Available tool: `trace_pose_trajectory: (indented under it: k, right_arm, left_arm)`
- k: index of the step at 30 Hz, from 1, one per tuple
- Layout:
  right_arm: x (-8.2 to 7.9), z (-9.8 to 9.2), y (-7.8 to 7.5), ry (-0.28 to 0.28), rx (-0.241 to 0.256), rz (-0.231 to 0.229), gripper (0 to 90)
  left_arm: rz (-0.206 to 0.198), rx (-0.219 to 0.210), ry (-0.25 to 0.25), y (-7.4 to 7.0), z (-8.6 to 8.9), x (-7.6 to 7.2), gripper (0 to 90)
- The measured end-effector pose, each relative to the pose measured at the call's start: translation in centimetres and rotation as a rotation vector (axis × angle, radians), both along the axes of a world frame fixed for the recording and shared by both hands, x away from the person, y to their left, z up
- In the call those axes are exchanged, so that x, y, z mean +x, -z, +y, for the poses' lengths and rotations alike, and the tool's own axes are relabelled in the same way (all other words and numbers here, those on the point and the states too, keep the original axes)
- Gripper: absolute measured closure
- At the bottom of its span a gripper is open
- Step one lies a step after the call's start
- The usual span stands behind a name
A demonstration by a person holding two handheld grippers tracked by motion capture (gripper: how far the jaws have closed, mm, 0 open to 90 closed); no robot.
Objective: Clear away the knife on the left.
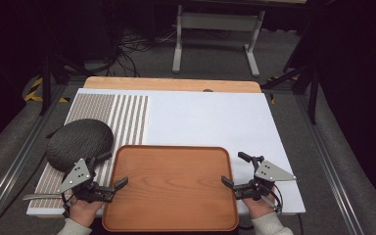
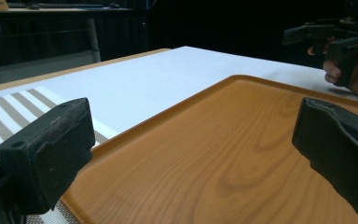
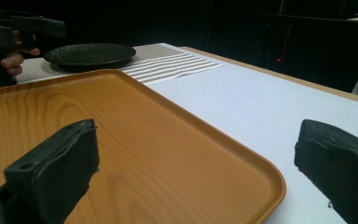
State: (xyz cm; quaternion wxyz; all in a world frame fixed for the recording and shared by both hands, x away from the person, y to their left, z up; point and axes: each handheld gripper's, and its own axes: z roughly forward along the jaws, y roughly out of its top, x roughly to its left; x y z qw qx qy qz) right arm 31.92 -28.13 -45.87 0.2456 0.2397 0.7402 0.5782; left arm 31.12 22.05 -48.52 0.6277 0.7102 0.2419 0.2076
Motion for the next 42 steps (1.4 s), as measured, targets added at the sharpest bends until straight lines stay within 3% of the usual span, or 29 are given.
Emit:
trace_pose_trajectory:
  k: [15, 23, 42]
  right_arm:
    - [-0.1, -0.1, -0.2, -0.008, 0.000, -0.002, 1.4]
    - [-0.1, -0.1, -0.3, -0.011, -0.002, -0.001, 1.7]
    - [0.1, -0.1, -0.3, -0.017, -0.003, 0.007, 2.5]
  left_arm:
    - [-0.005, 0.053, 0.031, -0.7, -0.1, -0.2, 2.7]
    - [0.026, 0.031, 0.086, -1.3, 0.6, 0.0, 2.3]
    - [0.050, 0.151, 0.179, -4.5, 1.8, 0.3, 5.8]
